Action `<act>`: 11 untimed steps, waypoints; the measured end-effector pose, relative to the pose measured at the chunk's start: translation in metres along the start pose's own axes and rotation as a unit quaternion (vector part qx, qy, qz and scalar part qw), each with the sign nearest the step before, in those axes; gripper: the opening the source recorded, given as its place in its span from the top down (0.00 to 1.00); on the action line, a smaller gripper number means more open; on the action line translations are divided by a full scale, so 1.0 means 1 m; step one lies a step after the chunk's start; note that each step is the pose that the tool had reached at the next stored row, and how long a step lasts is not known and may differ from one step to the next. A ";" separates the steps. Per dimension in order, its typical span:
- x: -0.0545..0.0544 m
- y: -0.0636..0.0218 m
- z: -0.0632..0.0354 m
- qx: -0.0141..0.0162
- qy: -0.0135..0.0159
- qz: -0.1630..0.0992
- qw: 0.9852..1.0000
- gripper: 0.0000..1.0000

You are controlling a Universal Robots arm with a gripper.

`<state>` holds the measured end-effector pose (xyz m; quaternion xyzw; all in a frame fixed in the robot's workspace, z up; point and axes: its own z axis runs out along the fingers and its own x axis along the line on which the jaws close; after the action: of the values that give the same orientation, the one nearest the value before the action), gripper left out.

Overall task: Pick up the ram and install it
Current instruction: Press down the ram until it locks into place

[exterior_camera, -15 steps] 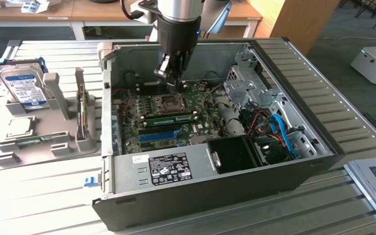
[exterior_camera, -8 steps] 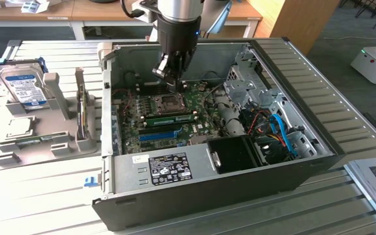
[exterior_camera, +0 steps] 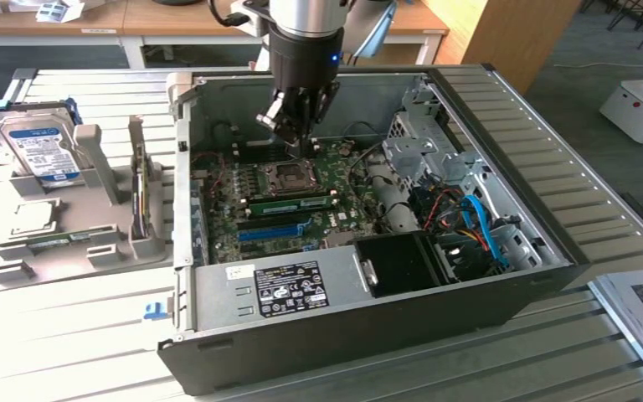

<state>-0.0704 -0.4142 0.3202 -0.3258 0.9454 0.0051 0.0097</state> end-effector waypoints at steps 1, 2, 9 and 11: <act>0.000 0.0000 0.0000 0.000 0.000 0.008 1.000 0.90; 0.000 0.0000 0.0000 0.000 0.000 0.015 1.000 0.90; 0.000 0.0000 0.0001 0.001 0.000 0.070 0.998 0.90; 0.000 0.0000 0.0001 0.002 0.000 0.087 0.996 0.90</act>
<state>-0.0704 -0.4142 0.3201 -0.2426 0.9701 0.0042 0.0101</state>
